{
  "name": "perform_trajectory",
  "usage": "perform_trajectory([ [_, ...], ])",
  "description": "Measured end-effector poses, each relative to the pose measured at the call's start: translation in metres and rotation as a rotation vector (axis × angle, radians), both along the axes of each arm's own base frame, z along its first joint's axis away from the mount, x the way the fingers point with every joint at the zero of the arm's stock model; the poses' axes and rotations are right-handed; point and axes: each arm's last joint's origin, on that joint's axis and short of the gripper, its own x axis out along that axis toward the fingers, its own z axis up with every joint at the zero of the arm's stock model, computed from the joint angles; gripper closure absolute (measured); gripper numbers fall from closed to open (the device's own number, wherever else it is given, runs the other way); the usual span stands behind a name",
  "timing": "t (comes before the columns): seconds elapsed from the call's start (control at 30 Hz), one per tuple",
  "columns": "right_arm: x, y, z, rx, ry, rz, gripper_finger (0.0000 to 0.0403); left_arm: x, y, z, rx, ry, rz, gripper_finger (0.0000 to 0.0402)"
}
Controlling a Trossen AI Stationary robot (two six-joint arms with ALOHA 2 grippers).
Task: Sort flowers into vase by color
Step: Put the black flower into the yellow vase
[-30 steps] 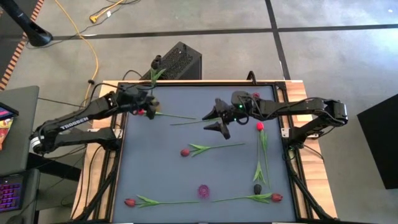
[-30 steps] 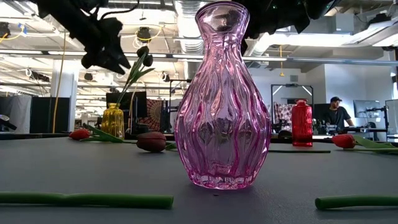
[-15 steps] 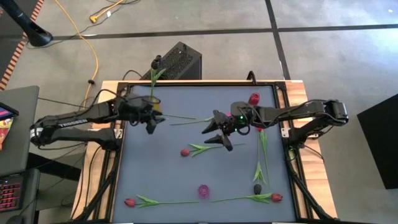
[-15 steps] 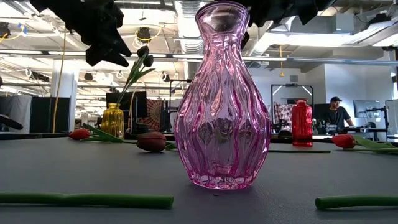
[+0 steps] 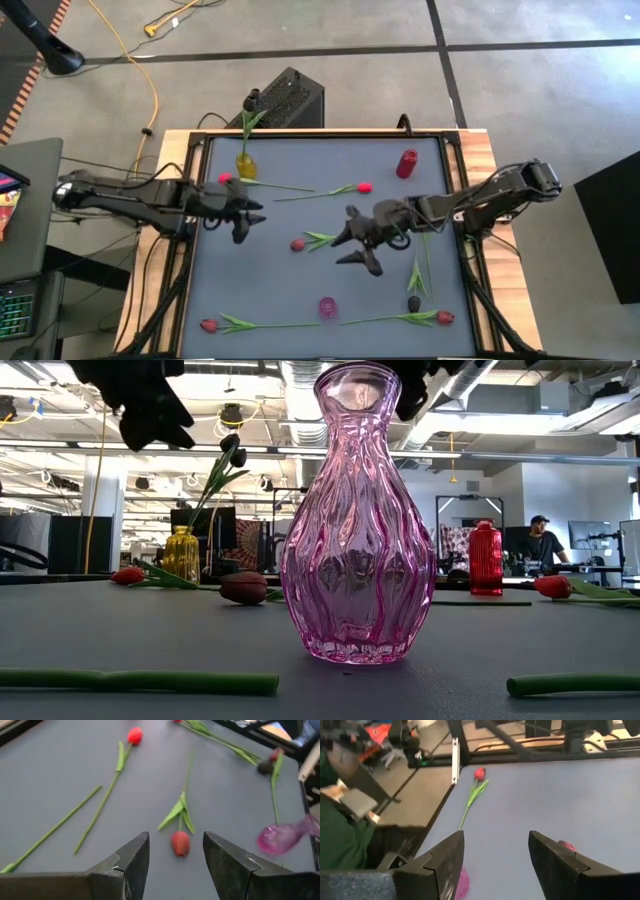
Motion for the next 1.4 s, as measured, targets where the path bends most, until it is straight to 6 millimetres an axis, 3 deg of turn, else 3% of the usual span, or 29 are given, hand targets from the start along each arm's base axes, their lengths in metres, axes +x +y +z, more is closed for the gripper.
perform_trajectory([
  [0.23,-0.002,0.005,-0.002,-0.053,0.005,-0.039,0.0154,0.002,-0.021,-0.004,0.070,0.012,-0.044,0.0229],
  [0.63,-0.004,0.008,-0.009,-0.046,0.073,0.019,0.0154,0.046,-0.054,-0.031,0.056,-0.024,-0.333,0.0229],
  [0.87,-0.022,0.034,-0.023,-0.054,0.260,0.125,0.0154,0.068,-0.070,-0.052,0.002,-0.015,-0.468,0.0229],
  [1.03,-0.035,0.049,-0.032,-0.128,0.358,-0.001,0.0154,0.078,-0.078,-0.076,0.101,0.070,-0.437,0.0229],
  [1.2,-0.048,0.050,-0.041,-0.100,0.530,-0.074,0.0154,0.086,-0.082,-0.093,0.086,0.131,-0.416,0.0229],
  [1.4,-0.082,0.039,-0.058,-0.373,0.863,0.045,0.0154,0.092,-0.083,-0.097,0.123,0.101,-0.428,0.0229],
])
